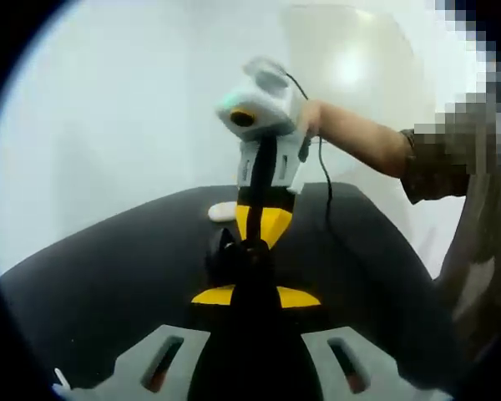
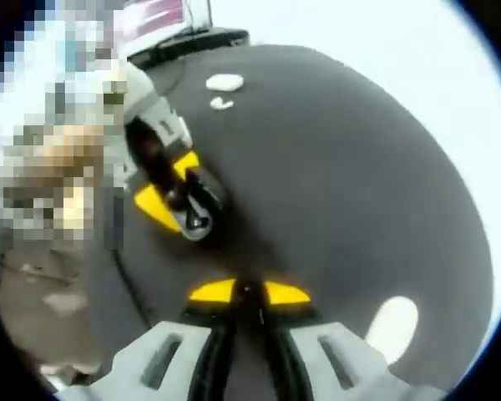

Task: Pick up three earphones and place each one into its charging case using tactile feedback, ensure that each earphone is properly inserted and securely positioned inside the case.

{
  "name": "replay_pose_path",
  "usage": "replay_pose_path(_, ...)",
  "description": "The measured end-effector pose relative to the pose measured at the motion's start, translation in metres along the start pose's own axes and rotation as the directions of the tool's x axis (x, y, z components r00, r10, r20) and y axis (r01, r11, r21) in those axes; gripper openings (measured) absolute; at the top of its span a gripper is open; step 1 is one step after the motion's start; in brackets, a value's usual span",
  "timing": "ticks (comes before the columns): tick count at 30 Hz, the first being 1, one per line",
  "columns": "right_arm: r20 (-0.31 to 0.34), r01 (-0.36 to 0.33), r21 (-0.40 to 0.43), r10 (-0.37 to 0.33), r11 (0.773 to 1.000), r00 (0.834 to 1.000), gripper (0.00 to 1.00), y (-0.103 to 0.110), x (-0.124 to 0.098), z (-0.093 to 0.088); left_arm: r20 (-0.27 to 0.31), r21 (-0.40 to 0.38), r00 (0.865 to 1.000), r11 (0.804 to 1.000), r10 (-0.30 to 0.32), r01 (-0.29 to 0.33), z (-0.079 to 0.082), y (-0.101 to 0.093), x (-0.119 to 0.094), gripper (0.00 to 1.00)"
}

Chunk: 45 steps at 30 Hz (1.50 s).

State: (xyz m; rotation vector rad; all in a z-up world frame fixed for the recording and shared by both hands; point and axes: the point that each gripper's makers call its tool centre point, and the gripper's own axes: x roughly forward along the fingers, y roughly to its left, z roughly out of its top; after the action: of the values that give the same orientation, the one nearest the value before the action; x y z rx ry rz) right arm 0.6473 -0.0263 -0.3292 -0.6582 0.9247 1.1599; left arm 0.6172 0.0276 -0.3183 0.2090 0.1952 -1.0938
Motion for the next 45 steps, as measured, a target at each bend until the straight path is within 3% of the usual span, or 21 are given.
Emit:
replay_pose_path(1,0.017,-0.001,0.008,0.0,1.0,1.0,0.12,-0.001,-0.002,0.001,0.0,0.002,1.0,1.0,0.0,0.0,0.0,0.0,0.0,0.14)
replay_pose_path(2,0.065,0.001,0.02,-0.003,1.0,0.998,0.03,-0.002,-0.004,0.006,0.0,0.002,1.0,1.0,0.0,0.0,0.0,0.0,0.0,0.14)
replay_pose_path(3,0.123,-0.003,0.039,-0.002,0.999,0.992,0.03,-0.006,-0.009,0.013,0.0,0.003,1.0,1.0,0.001,-0.001,0.0,0.0,0.0,0.14)
replay_pose_path(5,0.173,-0.012,0.084,-0.003,0.996,0.985,0.04,-0.008,-0.015,0.012,0.0,0.003,1.0,1.0,0.0,0.0,0.0,0.0,0.0,0.14)
replay_pose_path(7,0.171,-0.026,0.043,0.018,0.999,0.985,0.04,-0.008,-0.015,0.003,0.0,0.003,1.0,1.0,0.0,0.0,0.001,0.0,0.0,0.14)
replay_pose_path(12,0.23,-0.007,0.073,-0.01,0.997,0.973,0.07,-0.021,-0.027,0.002,0.001,0.003,1.0,1.0,-0.001,0.001,0.001,0.0,0.0,0.14)
replay_pose_path(15,0.257,0.052,-0.016,-0.046,0.999,0.965,0.11,-0.029,-0.043,0.009,0.0,0.002,1.0,1.0,-0.001,0.001,0.001,0.0,0.001,0.14)
replay_pose_path(18,0.223,0.071,-0.108,-0.045,0.992,0.974,0.12,-0.023,-0.045,0.005,0.0,0.0,1.0,1.0,-0.002,0.002,0.001,0.0,0.001,0.14)
replay_pose_path(20,0.208,0.075,-0.127,-0.048,0.989,0.977,0.12,-0.021,-0.04,0.002,0.0,-0.001,1.0,1.0,-0.002,0.002,0.001,0.0,0.001,0.14)
replay_pose_path(22,0.205,0.061,-0.076,-0.045,0.995,0.978,0.11,-0.023,-0.032,-0.002,0.0,0.0,1.0,1.0,-0.001,0.001,0.001,0.0,0.001,0.14)
replay_pose_path(24,0.22,0.093,0.035,-0.098,0.995,0.971,0.11,-0.036,-0.025,-0.003,-0.001,0.0,1.0,1.0,0.0,0.0,0.0,0.0,0.001,0.14)
replay_pose_path(25,0.214,0.105,0.039,-0.111,0.994,0.971,0.11,-0.041,-0.022,-0.004,-0.001,0.0,1.0,1.0,0.0,0.0,0.0,0.0,0.001,0.14)
replay_pose_path(27,0.206,0.124,-0.017,-0.118,0.992,0.971,0.11,-0.044,-0.017,-0.006,-0.002,-0.001,1.0,1.0,0.0,0.0,0.0,0.0,0.001,0.14)
replay_pose_path(30,0.145,0.134,-0.064,-0.123,0.989,0.982,0.11,-0.044,-0.014,-0.016,-0.002,-0.001,1.0,1.0,0.0,0.0,0.0,-0.001,0.001,0.14)
replay_pose_path(37,0.109,0.121,-0.14,-0.106,0.983,0.988,0.12,-0.03,-0.023,-0.029,-0.001,0.0,1.0,1.0,0.0,0.0,0.0,-0.001,0.001,0.14)
replay_pose_path(41,0.108,0.045,-0.154,-0.028,0.987,0.994,0.12,-0.004,-0.022,-0.031,-0.001,0.001,1.0,1.0,0.0,0.0,0.0,0.0,0.001,0.14)
replay_pose_path(43,0.137,-0.02,-0.179,0.045,0.984,0.99,0.12,0.014,-0.021,-0.026,-0.001,0.001,1.0,1.0,0.0,0.0,0.0,0.0,0.001,0.14)
replay_pose_path(45,0.17,-0.065,-0.146,0.09,0.987,0.981,0.12,0.023,-0.025,-0.021,-0.001,0.002,1.0,1.0,0.001,-0.001,0.0,0.0,0.001,0.14)
